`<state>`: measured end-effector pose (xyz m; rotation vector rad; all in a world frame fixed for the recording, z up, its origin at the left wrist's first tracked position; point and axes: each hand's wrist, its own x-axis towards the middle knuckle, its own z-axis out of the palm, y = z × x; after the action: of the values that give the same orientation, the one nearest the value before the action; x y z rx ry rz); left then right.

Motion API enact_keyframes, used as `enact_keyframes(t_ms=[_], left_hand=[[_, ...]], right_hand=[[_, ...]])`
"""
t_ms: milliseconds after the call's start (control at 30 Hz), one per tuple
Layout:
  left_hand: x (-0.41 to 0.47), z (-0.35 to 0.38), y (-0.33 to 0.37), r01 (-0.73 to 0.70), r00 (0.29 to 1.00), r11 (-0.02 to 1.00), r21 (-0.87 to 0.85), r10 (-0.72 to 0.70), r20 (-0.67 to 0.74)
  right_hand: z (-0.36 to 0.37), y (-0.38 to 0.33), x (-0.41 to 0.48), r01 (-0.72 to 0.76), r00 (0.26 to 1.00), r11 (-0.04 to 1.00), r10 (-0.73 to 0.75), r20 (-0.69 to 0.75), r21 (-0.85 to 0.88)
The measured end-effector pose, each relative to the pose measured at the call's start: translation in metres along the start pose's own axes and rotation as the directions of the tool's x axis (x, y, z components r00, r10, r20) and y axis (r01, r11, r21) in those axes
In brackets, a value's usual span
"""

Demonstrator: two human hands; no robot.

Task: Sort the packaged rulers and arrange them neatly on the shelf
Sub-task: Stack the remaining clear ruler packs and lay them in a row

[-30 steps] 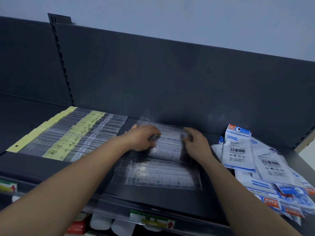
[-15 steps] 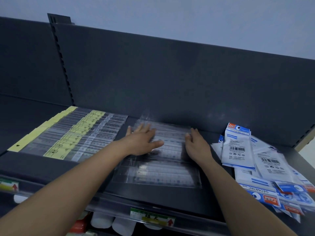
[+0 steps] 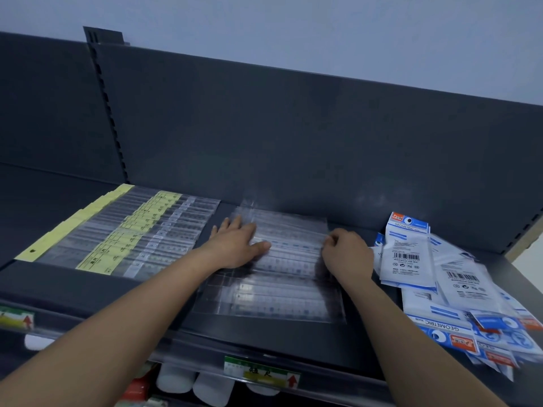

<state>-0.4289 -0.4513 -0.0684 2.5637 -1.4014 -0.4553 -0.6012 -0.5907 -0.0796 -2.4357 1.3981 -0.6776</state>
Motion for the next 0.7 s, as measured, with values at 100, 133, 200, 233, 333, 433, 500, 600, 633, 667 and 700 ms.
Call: enact_keyframes(t_ms=[100,133,200,233,333,433,500,600,633,667,700], left_hand=[[0.002,0.0,-0.002,-0.036,0.999,0.999,-0.006,0.036,-0.031],[0.002,0.001,-0.003,-0.058,0.997,0.998,-0.01,0.057,-0.042],[0.003,0.0,-0.004,-0.087,0.995,0.996,-0.028,0.085,-0.06],[0.003,0.0,-0.005,-0.089,0.994,0.995,-0.043,0.086,-0.063],[0.002,-0.002,-0.006,-0.072,0.996,0.994,-0.085,0.068,-0.055],[0.003,-0.003,-0.007,-0.071,0.996,0.992,-0.101,0.065,-0.064],[0.005,-0.003,-0.007,-0.067,0.995,0.996,-0.066,0.062,-0.076],[0.005,-0.003,-0.007,-0.035,0.999,0.999,0.03,0.036,-0.008],[0.005,-0.003,-0.007,-0.044,0.999,0.998,0.044,0.043,0.012],[0.005,-0.004,-0.008,-0.061,0.998,0.997,0.044,0.061,0.014],[0.005,-0.006,-0.008,-0.08,0.997,0.996,0.033,0.08,0.002]], right_hand=[[-0.001,-0.003,0.001,-0.033,0.999,0.999,0.033,0.034,0.006],[-0.001,-0.004,0.001,-0.051,0.997,0.996,0.047,0.058,0.075],[0.001,-0.005,0.003,-0.092,0.993,0.974,0.073,0.096,0.205],[0.003,-0.005,0.004,-0.103,0.991,0.966,0.078,0.113,0.236],[0.006,-0.006,0.007,-0.123,0.982,0.967,0.087,0.167,0.223],[0.006,-0.009,0.009,-0.079,0.977,0.994,0.062,0.202,0.076],[0.007,-0.01,0.009,-0.061,0.981,0.997,0.053,0.187,0.04],[0.009,-0.009,0.01,-0.037,0.982,0.999,0.03,0.187,0.034],[0.01,-0.008,0.011,-0.034,0.982,0.998,0.022,0.189,0.061],[0.01,-0.007,0.011,-0.034,0.982,0.995,0.015,0.188,0.099],[0.01,-0.006,0.011,-0.034,0.983,0.99,0.009,0.184,0.137]])
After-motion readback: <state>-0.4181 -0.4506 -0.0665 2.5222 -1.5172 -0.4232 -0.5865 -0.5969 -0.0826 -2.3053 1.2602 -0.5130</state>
